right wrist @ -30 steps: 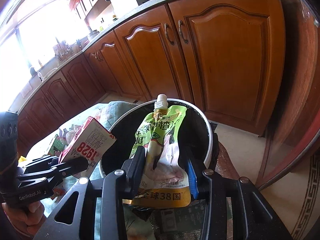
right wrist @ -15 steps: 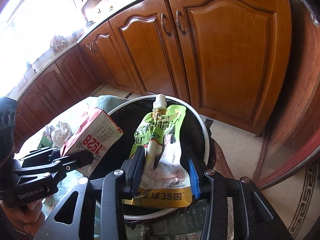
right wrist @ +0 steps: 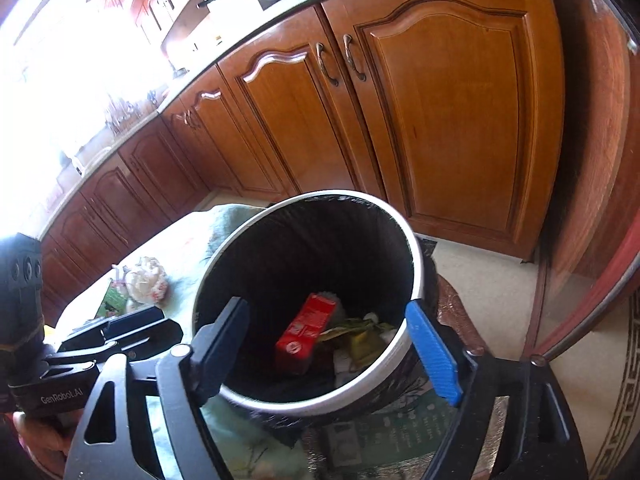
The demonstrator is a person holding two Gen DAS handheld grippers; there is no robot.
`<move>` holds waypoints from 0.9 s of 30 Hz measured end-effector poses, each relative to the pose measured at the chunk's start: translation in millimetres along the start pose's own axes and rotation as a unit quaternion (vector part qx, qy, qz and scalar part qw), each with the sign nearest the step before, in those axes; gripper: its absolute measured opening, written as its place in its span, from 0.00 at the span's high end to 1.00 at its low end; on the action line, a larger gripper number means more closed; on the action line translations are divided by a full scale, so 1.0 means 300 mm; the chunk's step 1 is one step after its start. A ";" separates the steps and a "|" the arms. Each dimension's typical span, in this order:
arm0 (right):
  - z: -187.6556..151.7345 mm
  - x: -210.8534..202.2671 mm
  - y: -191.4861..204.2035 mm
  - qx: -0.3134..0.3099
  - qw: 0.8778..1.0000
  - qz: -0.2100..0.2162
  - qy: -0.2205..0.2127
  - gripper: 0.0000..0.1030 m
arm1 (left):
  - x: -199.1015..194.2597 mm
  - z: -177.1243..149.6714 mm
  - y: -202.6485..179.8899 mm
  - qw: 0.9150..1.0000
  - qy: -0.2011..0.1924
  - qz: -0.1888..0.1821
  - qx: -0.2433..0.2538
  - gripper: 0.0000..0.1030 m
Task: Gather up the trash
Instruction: 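Move both tools back to the table toward the green can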
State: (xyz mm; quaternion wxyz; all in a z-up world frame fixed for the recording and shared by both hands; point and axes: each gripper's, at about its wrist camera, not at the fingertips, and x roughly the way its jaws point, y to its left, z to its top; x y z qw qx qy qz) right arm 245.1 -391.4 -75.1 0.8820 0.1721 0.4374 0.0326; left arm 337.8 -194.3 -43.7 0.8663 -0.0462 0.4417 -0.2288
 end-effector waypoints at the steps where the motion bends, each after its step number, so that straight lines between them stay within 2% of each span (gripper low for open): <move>1: -0.010 -0.010 0.006 0.003 1.000 0.003 -0.004 0.13 | -0.019 -0.018 0.007 1.000 -0.004 0.000 -0.003 0.39; 15: -0.150 -0.084 0.187 0.000 0.998 0.055 -0.017 0.11 | -0.302 -0.232 0.148 0.997 -0.052 0.020 -0.047 0.37; 27: -0.256 -0.075 0.351 -0.025 0.996 0.091 0.008 0.10 | -0.517 -0.393 0.326 0.991 -0.076 0.051 -0.102 0.37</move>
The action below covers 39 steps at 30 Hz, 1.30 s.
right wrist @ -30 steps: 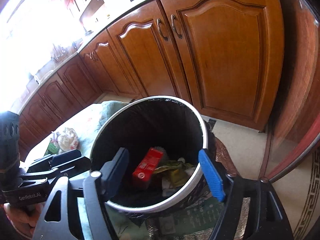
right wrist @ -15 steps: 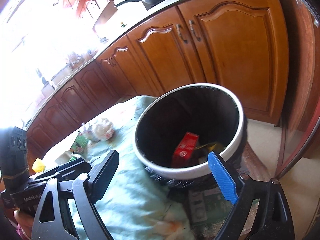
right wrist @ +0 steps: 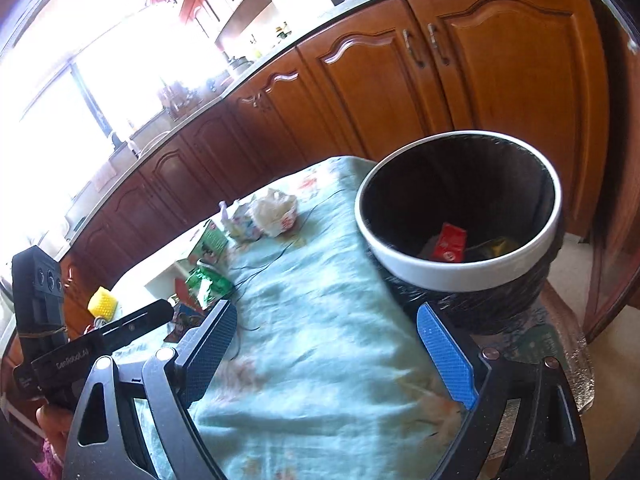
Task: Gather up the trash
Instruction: 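Move both tools back to the table toward the green can, then grasp the green crushed can with the left gripper while the right gripper grasps the red snack bag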
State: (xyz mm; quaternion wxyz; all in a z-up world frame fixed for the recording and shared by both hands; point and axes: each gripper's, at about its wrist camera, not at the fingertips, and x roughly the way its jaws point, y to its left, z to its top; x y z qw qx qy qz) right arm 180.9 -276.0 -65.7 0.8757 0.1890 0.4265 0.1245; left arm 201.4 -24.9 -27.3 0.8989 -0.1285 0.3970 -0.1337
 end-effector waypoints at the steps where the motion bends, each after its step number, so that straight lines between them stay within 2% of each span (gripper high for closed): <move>1: -0.007 0.007 0.017 -0.005 1.000 0.004 0.004 0.10 | -0.013 -0.005 0.018 1.000 -0.001 0.003 -0.004 0.37; 14: -0.047 0.118 0.173 -0.044 0.997 0.044 0.041 0.10 | -0.113 -0.013 0.194 0.998 -0.010 0.026 -0.049 0.37; 25: -0.016 0.268 0.212 -0.051 0.994 0.062 0.076 0.14 | -0.038 0.037 0.256 0.997 0.009 0.015 -0.069 0.34; 28: -0.014 0.323 0.213 -0.050 0.992 0.065 0.096 0.28 | 0.015 0.061 0.260 0.998 0.018 0.016 -0.066 0.34; 29: -0.015 0.343 0.210 -0.049 0.991 0.066 0.105 0.41 | 0.033 0.067 0.262 0.998 0.022 0.015 -0.065 0.34; 30: -0.015 0.356 0.208 -0.048 0.991 0.064 0.110 0.59 | 0.056 0.074 0.268 0.997 0.029 0.012 -0.065 0.34; 32: -0.015 0.369 0.200 -0.045 0.990 0.063 0.116 0.80 | 0.094 0.081 0.273 0.997 0.038 0.008 -0.069 0.34; 35: -0.007 0.336 0.190 -0.043 0.992 0.068 0.102 0.92 | 0.147 0.091 0.278 0.996 0.053 0.002 -0.070 0.34; 39: 0.001 0.288 0.163 -0.036 0.994 0.064 0.086 0.95 | 0.188 0.090 0.265 0.996 0.060 -0.003 -0.064 0.35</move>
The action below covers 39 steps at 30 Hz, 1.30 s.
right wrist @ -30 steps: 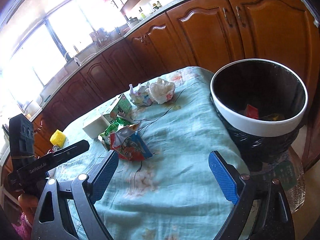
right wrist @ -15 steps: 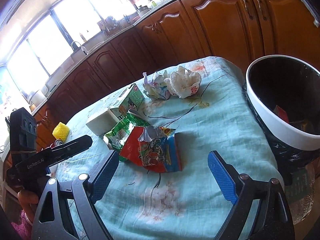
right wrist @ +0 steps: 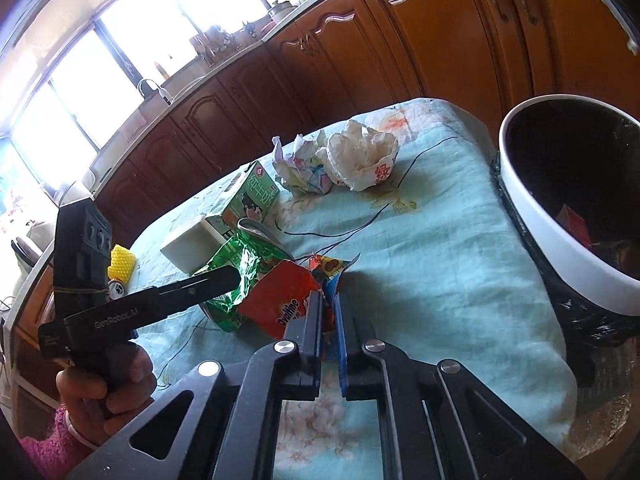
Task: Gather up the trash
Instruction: 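Grasp the green crushed can with the left gripper while the right gripper grasps the red snack bag, then carry the can and snack bag with both grippers over the bin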
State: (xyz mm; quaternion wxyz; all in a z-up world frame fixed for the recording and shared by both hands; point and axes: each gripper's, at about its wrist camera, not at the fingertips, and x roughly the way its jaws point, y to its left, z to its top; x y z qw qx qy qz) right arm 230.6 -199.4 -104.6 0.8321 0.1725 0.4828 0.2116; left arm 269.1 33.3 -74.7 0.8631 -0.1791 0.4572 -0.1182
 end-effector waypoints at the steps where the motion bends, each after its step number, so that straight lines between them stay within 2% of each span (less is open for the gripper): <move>1: 0.001 -0.008 -0.005 0.002 1.000 -0.001 -0.003 0.95 | 0.004 -0.003 -0.006 1.000 -0.003 0.003 0.003 0.36; 2: 0.000 -0.015 -0.012 0.004 1.000 -0.003 -0.006 0.95 | 0.005 -0.005 -0.011 1.000 -0.006 0.006 0.005 0.37; 4: -0.003 -0.039 -0.030 0.010 1.000 -0.006 -0.014 0.96 | 0.009 -0.011 -0.023 1.000 -0.007 0.004 0.011 0.49; 14: 0.006 -0.156 -0.105 0.033 0.998 -0.019 -0.048 0.97 | -0.012 -0.050 -0.132 0.999 -0.021 -0.015 0.048 0.52; 26: 0.032 -0.300 -0.209 0.051 0.994 -0.042 -0.089 0.98 | 0.000 -0.042 -0.281 0.995 -0.029 -0.035 0.091 0.53; 39: 0.052 -0.378 -0.291 0.066 0.990 -0.050 -0.112 0.98 | 0.034 -0.006 -0.398 0.991 -0.031 -0.055 0.121 0.54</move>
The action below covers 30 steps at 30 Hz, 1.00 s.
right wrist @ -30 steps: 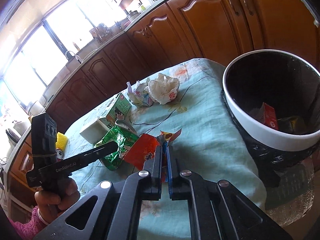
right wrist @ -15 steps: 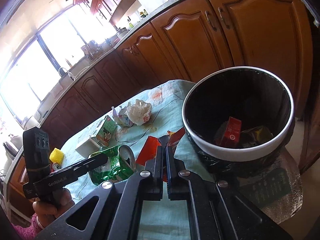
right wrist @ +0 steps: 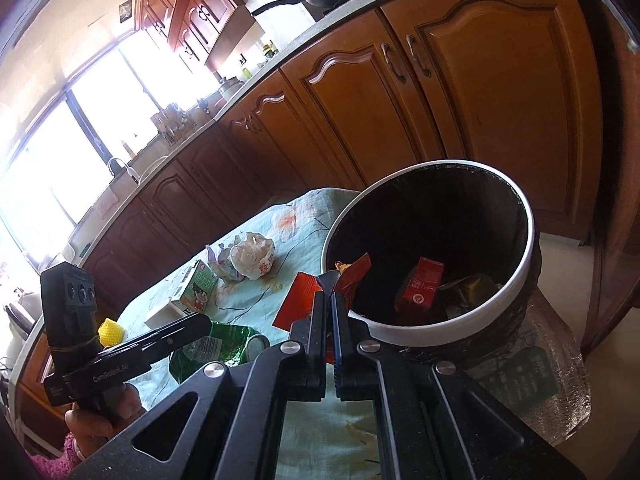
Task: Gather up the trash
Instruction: 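Carry the can and snack bag with both grippers over the bin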
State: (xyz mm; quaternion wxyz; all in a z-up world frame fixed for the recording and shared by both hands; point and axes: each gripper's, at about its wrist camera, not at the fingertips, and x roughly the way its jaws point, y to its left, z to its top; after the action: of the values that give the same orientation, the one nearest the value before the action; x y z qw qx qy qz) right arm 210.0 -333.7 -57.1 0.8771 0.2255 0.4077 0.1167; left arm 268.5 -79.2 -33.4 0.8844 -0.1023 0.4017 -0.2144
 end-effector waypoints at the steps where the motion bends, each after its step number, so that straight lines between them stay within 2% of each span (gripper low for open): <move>1: 0.001 -0.001 -0.003 0.000 1.000 0.000 -0.001 0.98 | 0.003 0.004 -0.005 1.000 0.000 -0.002 0.001 0.54; 13: 0.032 -0.016 -0.044 0.005 1.000 -0.010 -0.008 0.98 | 0.033 0.051 -0.057 1.000 -0.007 -0.013 0.018 0.57; 14: 0.037 -0.018 -0.049 0.005 1.000 -0.012 -0.009 0.98 | 0.036 0.057 -0.063 1.000 -0.008 -0.015 0.020 0.59; 15: 0.041 -0.020 -0.052 0.006 1.000 -0.012 -0.010 0.98 | 0.043 0.061 -0.068 1.000 -0.006 -0.015 0.023 0.87; 16: 0.046 -0.023 -0.055 0.006 1.000 -0.013 -0.011 0.98 | 0.054 0.067 -0.068 0.999 0.004 -0.022 0.023 0.99; 24: 0.024 -0.017 -0.072 0.013 1.000 -0.010 -0.006 0.98 | 0.110 0.044 -0.032 0.999 0.034 -0.029 -0.001 1.00; 26: 0.015 -0.017 -0.077 0.017 1.000 -0.008 -0.005 0.98 | 0.097 0.033 -0.027 0.999 0.038 -0.037 0.001 0.97; 27: 0.011 -0.019 -0.076 0.018 1.000 -0.008 -0.006 0.98 | 0.085 0.027 -0.027 0.999 0.037 -0.035 0.006 0.89; 28: 0.009 -0.024 -0.075 0.019 1.000 -0.006 -0.007 0.98 | 0.073 0.019 -0.028 0.999 0.038 -0.034 0.012 0.73; 29: 0.008 -0.028 -0.076 0.019 1.000 -0.005 -0.008 0.98 | 0.061 0.011 -0.030 0.998 0.040 -0.034 0.016 0.62; 30: 0.007 -0.033 -0.075 0.020 1.000 -0.004 -0.009 0.98 | 0.048 0.000 -0.030 0.998 0.042 -0.034 0.019 0.40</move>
State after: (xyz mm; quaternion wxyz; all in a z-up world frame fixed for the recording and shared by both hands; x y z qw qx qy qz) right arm 205.8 -358.0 -60.4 0.8767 0.2420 0.4028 0.1027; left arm 274.4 -93.8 -39.8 0.8605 -0.0899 0.4307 -0.2566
